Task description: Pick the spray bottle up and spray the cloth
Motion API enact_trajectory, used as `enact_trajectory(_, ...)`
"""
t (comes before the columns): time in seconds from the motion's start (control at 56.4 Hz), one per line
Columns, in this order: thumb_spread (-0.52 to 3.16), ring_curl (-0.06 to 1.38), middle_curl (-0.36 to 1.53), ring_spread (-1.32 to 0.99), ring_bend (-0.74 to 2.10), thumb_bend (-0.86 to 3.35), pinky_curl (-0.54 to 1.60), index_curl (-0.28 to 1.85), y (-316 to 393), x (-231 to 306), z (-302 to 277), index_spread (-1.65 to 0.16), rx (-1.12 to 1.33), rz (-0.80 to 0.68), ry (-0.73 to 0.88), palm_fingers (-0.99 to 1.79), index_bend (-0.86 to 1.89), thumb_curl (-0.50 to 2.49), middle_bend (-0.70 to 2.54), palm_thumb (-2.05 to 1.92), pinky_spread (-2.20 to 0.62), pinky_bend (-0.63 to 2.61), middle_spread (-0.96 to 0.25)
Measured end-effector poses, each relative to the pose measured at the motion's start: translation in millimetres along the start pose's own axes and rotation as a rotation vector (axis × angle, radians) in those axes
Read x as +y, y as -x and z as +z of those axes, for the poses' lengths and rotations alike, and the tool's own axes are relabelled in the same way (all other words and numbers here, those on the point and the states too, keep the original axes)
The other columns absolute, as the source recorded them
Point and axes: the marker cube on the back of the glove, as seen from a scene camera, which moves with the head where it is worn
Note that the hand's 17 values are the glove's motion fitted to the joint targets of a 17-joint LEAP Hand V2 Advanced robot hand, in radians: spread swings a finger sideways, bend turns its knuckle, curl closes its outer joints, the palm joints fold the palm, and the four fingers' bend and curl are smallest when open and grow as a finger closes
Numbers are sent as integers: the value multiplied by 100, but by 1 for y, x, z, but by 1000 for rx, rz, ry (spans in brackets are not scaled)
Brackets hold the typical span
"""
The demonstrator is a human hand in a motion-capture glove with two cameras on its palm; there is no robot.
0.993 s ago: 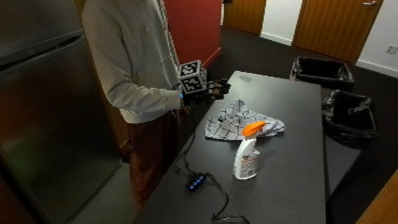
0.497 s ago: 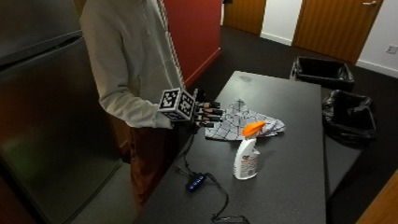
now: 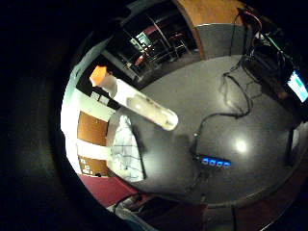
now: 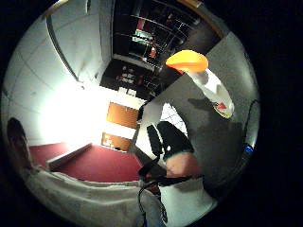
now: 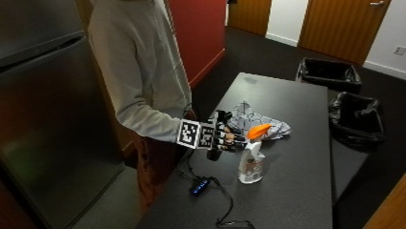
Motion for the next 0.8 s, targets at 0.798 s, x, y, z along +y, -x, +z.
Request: enact_trajectory(0.798, 87, 31, 36, -13, 45, -3, 35, 17, -25, -75, 120, -38, -356, 263, 131, 16, 15, 33, 29, 54, 6, 47, -8)
